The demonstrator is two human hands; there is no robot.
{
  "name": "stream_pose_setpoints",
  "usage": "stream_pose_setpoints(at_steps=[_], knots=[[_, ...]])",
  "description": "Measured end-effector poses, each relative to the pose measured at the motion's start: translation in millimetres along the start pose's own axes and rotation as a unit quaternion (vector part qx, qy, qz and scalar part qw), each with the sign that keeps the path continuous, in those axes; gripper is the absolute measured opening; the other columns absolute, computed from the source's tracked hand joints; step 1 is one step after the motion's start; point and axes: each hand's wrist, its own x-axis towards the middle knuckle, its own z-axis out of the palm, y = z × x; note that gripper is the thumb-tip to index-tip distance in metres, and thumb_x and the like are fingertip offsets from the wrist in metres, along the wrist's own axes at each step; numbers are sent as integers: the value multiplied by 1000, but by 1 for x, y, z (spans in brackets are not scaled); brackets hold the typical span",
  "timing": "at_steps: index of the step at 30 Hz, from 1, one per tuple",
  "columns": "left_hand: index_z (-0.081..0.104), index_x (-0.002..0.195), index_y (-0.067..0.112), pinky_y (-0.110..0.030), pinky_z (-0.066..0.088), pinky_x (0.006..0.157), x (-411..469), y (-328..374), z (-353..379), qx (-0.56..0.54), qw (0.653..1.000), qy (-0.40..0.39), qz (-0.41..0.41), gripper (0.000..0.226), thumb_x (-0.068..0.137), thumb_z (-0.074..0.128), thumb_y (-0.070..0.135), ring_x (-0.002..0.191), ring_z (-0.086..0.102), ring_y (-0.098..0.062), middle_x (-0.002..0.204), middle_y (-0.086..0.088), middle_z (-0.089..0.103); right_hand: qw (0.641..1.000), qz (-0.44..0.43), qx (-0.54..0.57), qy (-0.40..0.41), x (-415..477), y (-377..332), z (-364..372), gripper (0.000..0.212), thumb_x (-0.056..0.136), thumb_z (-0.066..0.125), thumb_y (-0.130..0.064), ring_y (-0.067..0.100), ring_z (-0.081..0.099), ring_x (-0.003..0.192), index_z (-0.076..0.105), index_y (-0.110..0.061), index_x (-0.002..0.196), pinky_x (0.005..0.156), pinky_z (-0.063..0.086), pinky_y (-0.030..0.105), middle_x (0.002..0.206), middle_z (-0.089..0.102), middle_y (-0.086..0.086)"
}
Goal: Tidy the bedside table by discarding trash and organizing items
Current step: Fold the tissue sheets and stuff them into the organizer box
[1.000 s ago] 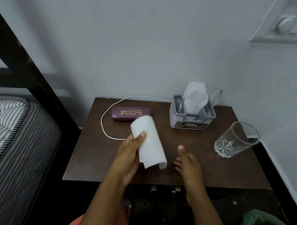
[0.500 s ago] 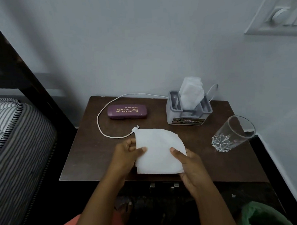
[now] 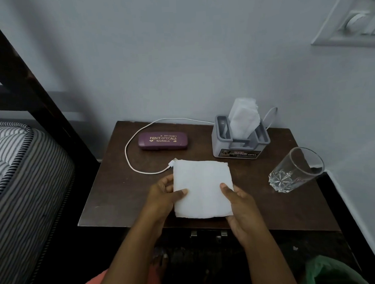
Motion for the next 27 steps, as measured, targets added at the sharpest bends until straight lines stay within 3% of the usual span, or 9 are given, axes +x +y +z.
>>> stream_pose_setpoints(at_steps=[3,5,8,11,13,15,18,23,27], knots=[[55,122,2,-24,58,61,-2,-1,3,10,1000,4,-14,41,83,59,-9,70,70,-11,94,-8,71,998,-25,-52,17,-1,0,1,22,94,52,-13,18,67,94,63,-11,112,82,55,34,101,72,3],[54,124,3,-25,57,66,-5,-2,7,35,999,9,5,43,83,58,-10,79,68,-13,97,-9,70,983,-88,-154,50,-3,0,4,25,95,49,-12,14,66,92,63,-15,115,81,54,32,99,71,-2],[55,121,7,-24,57,69,-8,0,18,33,999,5,40,42,83,56,-12,81,69,-12,97,-4,71,905,-237,-346,77,-10,5,18,34,95,44,-11,12,64,92,59,-18,125,79,50,25,110,69,1],[59,112,12,-27,57,72,-11,2,32,-2,998,-2,55,40,82,54,-15,74,70,-8,81,7,75,852,-277,-439,65,-13,13,32,42,95,40,-10,17,64,90,50,-22,134,75,46,20,110,68,9],[61,102,18,-33,55,79,-14,2,41,-20,998,4,64,39,82,55,-14,78,70,-10,81,6,76,845,-278,-454,45,-16,15,38,47,92,36,-17,20,66,94,46,-23,137,77,49,26,113,67,12],[62,106,17,-37,53,87,-17,3,46,-33,996,16,76,39,83,54,-14,88,69,-16,92,2,75,837,-293,-461,35,-17,15,39,55,84,31,-23,23,66,94,44,-23,138,77,51,30,113,67,13],[59,119,10,-41,51,94,-18,3,50,-27,995,25,91,43,84,52,-14,104,66,-24,108,-9,71,828,-308,-468,43,-17,14,39,49,91,40,-10,26,66,93,43,-22,138,76,51,33,111,67,15],[60,118,20,-37,51,93,-18,3,55,20,990,41,136,46,86,51,-11,103,67,-16,109,-3,72,831,-323,-450,54,-12,14,39,47,94,41,-9,22,68,91,44,-25,137,78,53,38,107,70,12],[61,121,13,-32,52,90,-17,1,56,36,986,53,152,44,87,49,-11,102,68,-13,108,-1,73,832,-337,-438,47,-14,13,39,47,92,35,-23,20,65,105,43,-25,138,87,52,36,122,65,9]])
